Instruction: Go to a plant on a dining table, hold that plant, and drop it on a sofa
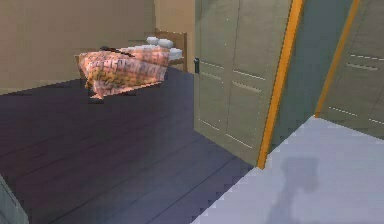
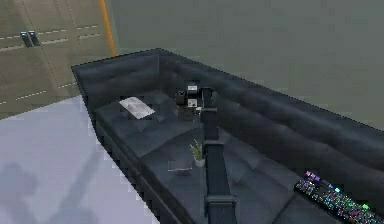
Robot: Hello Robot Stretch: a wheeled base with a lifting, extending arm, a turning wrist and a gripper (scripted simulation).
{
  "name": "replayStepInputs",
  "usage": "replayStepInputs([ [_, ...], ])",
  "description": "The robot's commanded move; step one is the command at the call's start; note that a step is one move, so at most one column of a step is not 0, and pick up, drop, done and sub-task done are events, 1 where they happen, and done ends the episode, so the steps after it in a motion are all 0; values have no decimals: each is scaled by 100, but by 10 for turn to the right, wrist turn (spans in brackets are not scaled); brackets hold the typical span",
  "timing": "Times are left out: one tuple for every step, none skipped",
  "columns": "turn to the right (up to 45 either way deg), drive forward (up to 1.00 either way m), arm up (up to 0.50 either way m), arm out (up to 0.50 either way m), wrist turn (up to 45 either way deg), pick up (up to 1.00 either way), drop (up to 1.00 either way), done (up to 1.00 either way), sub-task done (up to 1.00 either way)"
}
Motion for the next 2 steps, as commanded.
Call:
replayStepInputs([
  [0, 0, 0, -8, 0, 0, 0, 0, 0],
  [0, 0, 0, 0, 0, 0, 0, 100, 0],
])
